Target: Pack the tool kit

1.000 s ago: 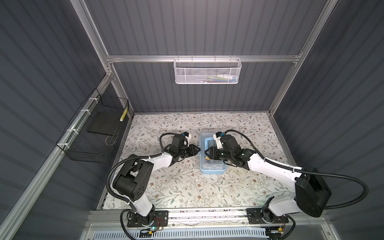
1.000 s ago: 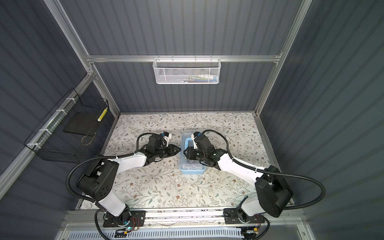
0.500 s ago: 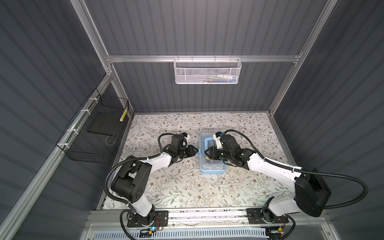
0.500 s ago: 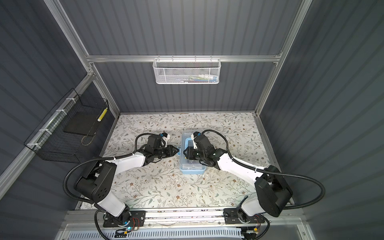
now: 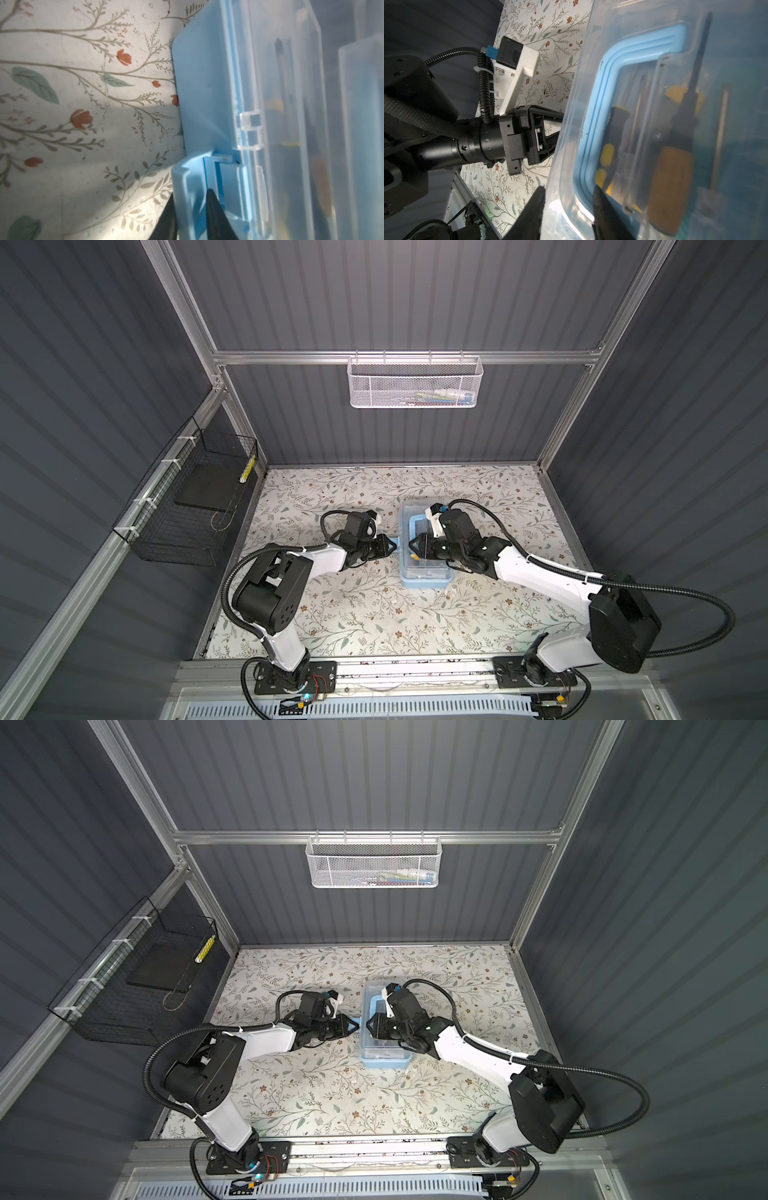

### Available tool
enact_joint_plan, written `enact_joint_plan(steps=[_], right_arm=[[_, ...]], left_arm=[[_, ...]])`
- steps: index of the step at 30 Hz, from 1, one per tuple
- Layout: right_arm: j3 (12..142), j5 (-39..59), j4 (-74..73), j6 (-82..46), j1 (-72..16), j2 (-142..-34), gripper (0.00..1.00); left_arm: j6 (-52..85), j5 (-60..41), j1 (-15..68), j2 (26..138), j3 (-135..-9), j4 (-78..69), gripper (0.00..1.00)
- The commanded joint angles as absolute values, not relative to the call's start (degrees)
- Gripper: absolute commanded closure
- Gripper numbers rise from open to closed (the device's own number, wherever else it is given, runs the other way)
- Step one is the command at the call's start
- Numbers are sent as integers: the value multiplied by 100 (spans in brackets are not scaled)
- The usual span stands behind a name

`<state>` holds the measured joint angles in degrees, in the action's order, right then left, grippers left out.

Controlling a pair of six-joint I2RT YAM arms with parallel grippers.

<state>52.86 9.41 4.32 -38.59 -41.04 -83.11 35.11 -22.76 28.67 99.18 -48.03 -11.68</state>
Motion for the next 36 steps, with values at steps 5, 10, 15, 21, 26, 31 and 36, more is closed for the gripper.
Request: enact_joint_plan(steps=[5, 10, 15, 21, 26, 31, 36], right_arm=[[5176, 808, 1018, -3894, -4113, -8582, 59], [5203, 783, 1063, -3865, -4111, -8591, 59], [5212, 765, 1083, -3859, -4115, -8583, 59], [5273, 782, 1121, -3850, -4111, -8612, 59], [5272, 800, 1125, -3861, -4114, -8616, 59], [5269, 822, 1107, -3858, -4113, -8631, 59], [5264, 818, 1116, -3874, -4113, -8609, 59]], left_arm=[[3592, -2388, 2769, 9775, -4920, -1260, 78], [3656, -2514, 2751, 9673, -4937, -1348, 80], [3678, -2549, 2751, 9513, -4959, -1260, 80], [3639, -2540, 2747, 9297, -4991, -1097, 80], [3670, -2609, 2749, 9237, -4988, -1111, 79], [3789, -2746, 2751, 9187, -4931, -1265, 73], [3847, -2725, 2751, 9124, -4888, -1259, 58]])
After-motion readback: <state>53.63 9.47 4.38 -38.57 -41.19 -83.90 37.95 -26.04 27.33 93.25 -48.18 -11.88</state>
